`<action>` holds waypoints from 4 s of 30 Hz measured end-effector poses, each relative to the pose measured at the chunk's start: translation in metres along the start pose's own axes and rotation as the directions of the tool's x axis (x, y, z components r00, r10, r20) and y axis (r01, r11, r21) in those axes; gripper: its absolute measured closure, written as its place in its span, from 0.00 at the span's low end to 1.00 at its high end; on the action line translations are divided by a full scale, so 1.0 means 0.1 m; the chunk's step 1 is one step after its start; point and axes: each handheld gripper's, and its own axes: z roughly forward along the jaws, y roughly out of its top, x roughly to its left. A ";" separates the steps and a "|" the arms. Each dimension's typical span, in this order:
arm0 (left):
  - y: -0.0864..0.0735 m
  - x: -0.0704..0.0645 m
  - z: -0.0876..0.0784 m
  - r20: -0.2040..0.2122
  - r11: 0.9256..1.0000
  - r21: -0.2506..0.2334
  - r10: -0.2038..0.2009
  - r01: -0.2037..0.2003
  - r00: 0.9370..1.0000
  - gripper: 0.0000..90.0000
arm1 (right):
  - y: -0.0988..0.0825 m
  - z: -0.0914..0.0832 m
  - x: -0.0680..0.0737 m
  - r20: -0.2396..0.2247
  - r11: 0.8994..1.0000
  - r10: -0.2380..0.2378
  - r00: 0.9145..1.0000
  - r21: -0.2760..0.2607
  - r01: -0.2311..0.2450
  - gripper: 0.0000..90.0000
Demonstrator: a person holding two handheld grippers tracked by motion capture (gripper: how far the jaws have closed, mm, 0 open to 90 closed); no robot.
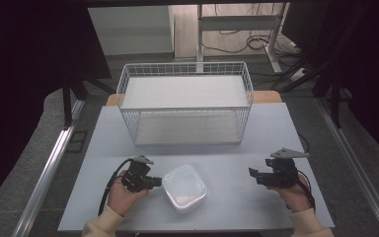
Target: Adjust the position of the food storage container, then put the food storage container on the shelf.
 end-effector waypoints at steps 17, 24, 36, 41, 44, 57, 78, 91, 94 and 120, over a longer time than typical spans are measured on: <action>0.27 -0.17 0.25 0.042 0.999 0.018 0.034 -0.034 0.999 1.00 | 0.02 -0.04 0.01 0.010 1.000 -0.006 1.000 -0.019 0.007 0.27; 0.36 -0.25 0.35 0.054 0.998 0.029 0.049 -0.051 0.997 1.00 | 0.02 -0.04 0.01 0.009 1.000 -0.008 1.000 -0.018 0.008 0.27; 0.48 -0.32 0.47 0.072 0.997 0.033 0.072 -0.074 0.995 1.00 | 0.01 -0.03 0.02 0.006 1.000 -0.011 1.000 -0.016 0.011 0.27; 0.48 -0.32 0.44 0.069 0.998 0.017 0.064 -0.065 0.996 1.00 | 0.01 -0.04 0.02 0.004 1.000 -0.011 1.000 -0.019 0.011 0.27; 0.48 -0.32 0.43 0.068 0.998 0.013 0.063 -0.064 0.996 1.00 | 0.02 -0.04 0.03 0.002 1.000 -0.011 1.000 -0.020 0.011 0.27; 0.30 -0.20 0.03 0.023 0.990 -0.143 -0.019 0.022 1.000 0.65 | 0.05 -0.06 0.09 -0.054 0.999 0.003 0.999 -0.032 -0.004 0.26; 0.09 -0.31 -0.34 0.099 0.953 -0.272 -0.109 0.132 0.989 0.32 | 0.10 -0.09 0.25 -0.208 1.000 0.012 0.978 0.016 -0.009 0.26; 0.05 -0.35 -0.24 0.240 0.952 -0.245 -0.123 0.183 0.963 0.39 | 0.14 -0.09 0.38 -0.299 0.999 0.041 0.953 0.039 -0.031 0.27; 0.07 -0.39 -0.19 0.222 0.959 -0.232 -0.112 0.164 0.969 0.39 | 0.13 -0.08 0.40 -0.311 0.999 0.039 0.950 0.043 -0.027 0.27; -0.03 -0.41 0.20 0.387 0.945 -0.123 -0.235 0.302 0.892 0.47 | 0.00 0.19 0.66 -0.432 0.975 0.191 0.882 0.187 -0.120 0.42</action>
